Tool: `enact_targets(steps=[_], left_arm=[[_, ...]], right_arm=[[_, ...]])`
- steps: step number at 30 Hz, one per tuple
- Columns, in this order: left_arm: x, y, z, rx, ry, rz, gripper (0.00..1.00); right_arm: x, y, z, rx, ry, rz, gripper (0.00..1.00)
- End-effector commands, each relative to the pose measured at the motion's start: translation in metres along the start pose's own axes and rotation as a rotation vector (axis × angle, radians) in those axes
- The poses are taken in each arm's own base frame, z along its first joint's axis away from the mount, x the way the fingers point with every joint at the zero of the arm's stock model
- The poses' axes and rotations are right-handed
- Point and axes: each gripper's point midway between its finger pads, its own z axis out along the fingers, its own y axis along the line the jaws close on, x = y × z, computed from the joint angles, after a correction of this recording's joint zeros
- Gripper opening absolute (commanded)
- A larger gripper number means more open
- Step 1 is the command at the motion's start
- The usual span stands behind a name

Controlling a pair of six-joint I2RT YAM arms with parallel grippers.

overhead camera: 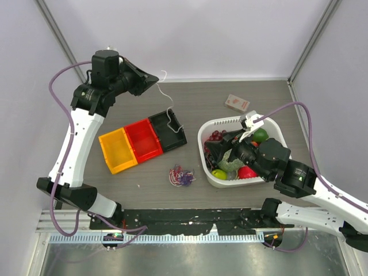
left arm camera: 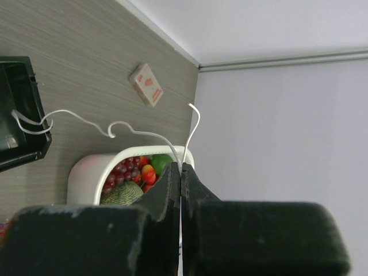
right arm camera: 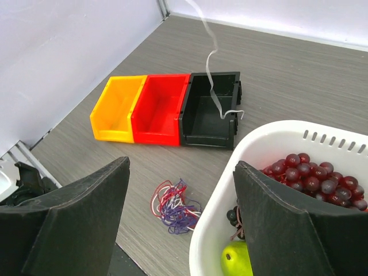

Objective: Untangle the cables

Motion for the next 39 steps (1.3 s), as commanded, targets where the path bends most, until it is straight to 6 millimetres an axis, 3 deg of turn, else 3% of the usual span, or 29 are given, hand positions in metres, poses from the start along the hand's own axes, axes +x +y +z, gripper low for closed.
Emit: enact_targets(steps=[1,6,17,24,29,36,39], left_arm=[[0.006,-0.006,0.009,0.056,0.039,-0.002,0.0],[0.007,0.011,0.013,0.016,0.036,-0.016,0.0],[0.004,0.075,0.029,-0.167,0.007,0.017,0.0],[0.055,0.145,0.068,-0.332,0.236,0.007,0.0],[0.074,0.201,0.09,-0.472,0.283,0.032,0.0],[0.113,0.242,0.13,-0.604,0.488,0.096,0.0],[0.114,0.258,0.139,-0.649,0.495,0.108,0.0]], right_arm=[[-0.029,-0.008,-0.011,0.048,-0.079,0.032,0.78],[-0.031,-0.016,-0.015,0.082,-0.096,0.029,0.79],[-0.024,-0.016,-0.012,0.082,-0.076,0.018,0.79],[-0.023,-0.015,-0.007,0.087,-0.071,0.014,0.79],[-0.024,-0.017,-0.012,0.088,-0.079,0.043,0.79],[-0.024,-0.018,-0.012,0.096,-0.08,0.038,0.79],[-0.024,-0.015,-0.012,0.082,-0.075,0.051,0.79]])
